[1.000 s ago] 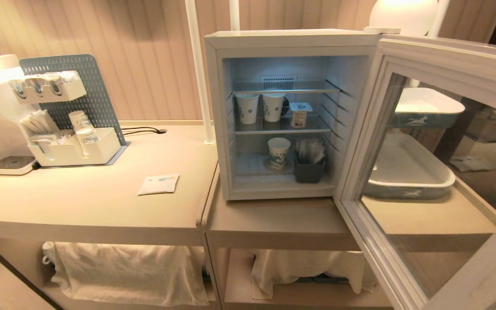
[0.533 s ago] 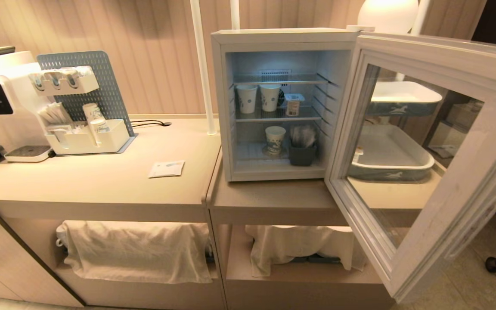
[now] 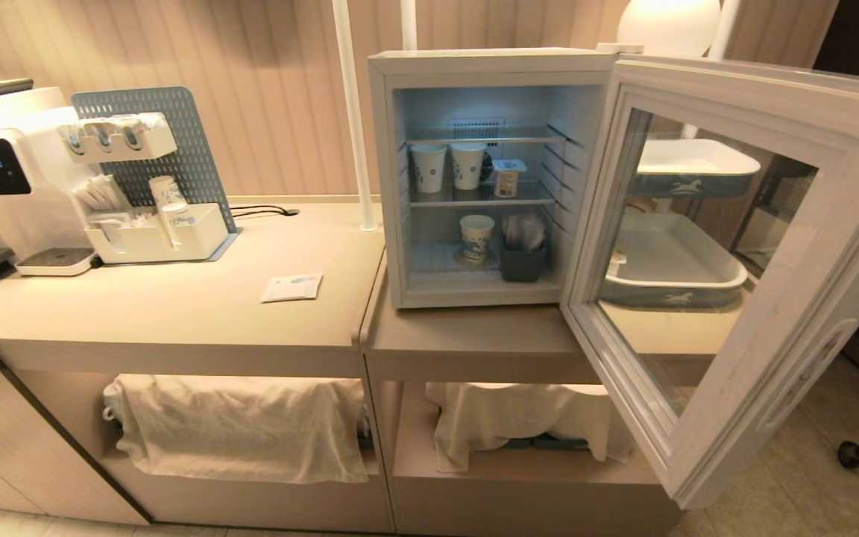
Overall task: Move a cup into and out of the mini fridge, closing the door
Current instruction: Take the yoghurt out of the freezer
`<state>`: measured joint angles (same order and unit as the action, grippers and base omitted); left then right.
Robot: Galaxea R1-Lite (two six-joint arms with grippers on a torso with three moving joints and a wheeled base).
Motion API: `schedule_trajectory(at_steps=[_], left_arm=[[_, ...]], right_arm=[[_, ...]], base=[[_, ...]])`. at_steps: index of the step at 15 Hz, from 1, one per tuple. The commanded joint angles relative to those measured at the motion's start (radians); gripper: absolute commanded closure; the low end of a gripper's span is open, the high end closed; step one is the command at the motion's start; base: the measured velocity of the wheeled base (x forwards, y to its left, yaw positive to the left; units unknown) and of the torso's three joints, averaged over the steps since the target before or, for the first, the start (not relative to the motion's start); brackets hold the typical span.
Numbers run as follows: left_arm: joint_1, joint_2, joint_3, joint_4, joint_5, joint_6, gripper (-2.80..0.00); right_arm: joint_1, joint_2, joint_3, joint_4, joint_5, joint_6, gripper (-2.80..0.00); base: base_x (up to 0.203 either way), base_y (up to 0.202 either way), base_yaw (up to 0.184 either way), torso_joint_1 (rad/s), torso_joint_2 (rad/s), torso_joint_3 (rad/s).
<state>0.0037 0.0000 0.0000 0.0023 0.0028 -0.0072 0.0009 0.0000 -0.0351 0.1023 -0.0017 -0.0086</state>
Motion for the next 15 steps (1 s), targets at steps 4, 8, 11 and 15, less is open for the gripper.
schedule_trajectory(at_steps=[4,8,11,15], left_arm=[[0.0,0.002,0.002,-0.002,0.0,-0.002,0.0],[-0.001,0.002,0.002,-0.002,0.001,-0.002,0.0],[0.0,0.002,0.002,-0.002,0.002,-0.008,0.0],[0.0,0.002,0.002,-0.002,0.002,-0.008,0.0]], right_arm=[[0.001,0.002,0.0,0.0,0.0,-0.001,0.0],[0.001,0.002,0.0,0.0,0.0,0.001,0.0],[0.001,0.002,0.0,0.0,-0.001,-0.001,0.0],[0.001,0.002,0.0,0.0,-0.001,0.001,0.0]], base=[[0.001,0.112,-0.003,0.003,0.0,0.001],[0.0,0.196,0.002,0.004,0.0,0.005],[0.0,0.194,-0.001,0.002,0.0,0.002],[0.0,0.19,-0.002,0.004,0.0,0.004]])
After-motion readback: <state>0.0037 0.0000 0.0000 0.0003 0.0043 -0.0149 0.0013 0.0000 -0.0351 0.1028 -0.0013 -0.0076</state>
